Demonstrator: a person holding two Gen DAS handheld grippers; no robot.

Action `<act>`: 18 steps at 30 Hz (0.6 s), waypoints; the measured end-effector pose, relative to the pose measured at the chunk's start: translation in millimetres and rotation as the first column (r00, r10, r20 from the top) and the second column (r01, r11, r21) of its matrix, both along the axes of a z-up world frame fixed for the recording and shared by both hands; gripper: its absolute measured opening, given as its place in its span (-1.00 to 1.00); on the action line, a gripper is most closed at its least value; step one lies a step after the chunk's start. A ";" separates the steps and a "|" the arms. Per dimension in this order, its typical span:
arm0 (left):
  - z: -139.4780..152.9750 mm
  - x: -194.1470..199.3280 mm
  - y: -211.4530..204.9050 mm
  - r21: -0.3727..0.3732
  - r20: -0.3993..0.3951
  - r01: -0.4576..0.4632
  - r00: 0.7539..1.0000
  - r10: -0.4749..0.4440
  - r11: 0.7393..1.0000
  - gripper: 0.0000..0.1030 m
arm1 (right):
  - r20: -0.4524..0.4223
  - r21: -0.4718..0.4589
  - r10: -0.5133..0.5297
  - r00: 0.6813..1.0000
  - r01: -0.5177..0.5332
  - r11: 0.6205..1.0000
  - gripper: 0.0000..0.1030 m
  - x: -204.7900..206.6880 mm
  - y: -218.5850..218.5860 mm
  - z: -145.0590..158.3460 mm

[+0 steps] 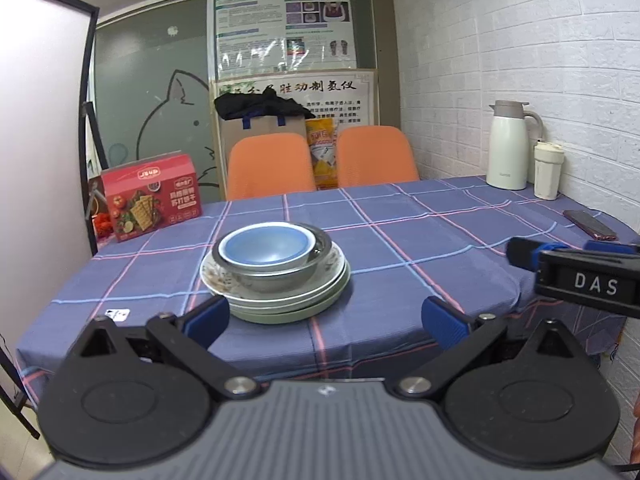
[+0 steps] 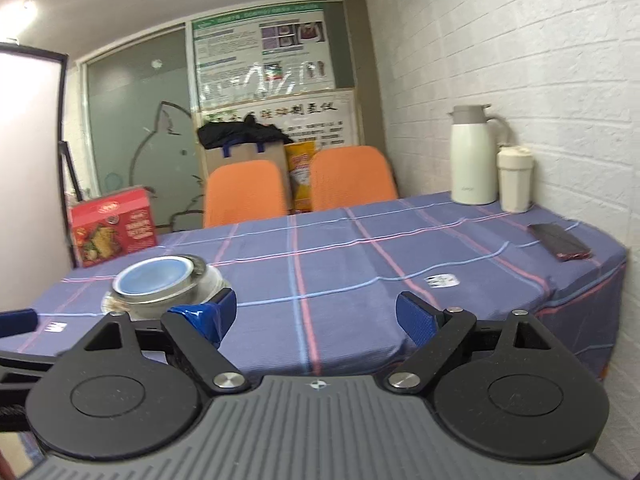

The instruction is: Organize plates and bowls

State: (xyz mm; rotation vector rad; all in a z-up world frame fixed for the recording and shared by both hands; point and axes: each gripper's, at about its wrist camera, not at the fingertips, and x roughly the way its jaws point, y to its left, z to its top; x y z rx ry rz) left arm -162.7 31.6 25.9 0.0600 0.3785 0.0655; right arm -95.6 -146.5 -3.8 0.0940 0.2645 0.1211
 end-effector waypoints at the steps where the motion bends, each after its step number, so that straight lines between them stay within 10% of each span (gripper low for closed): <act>1: 0.8 0.4 2.2 -0.006 -0.001 -0.005 1.000 0.005 1.000 0.97 | -0.001 -0.012 -0.014 1.000 0.014 1.000 0.44 0.6 0.3 -0.4; 18: 36.4 10.4 9.4 -0.060 0.073 -0.044 0.996 0.048 0.997 0.97 | -0.056 -0.024 0.075 0.996 -0.076 0.997 0.46 2.3 15.4 -6.6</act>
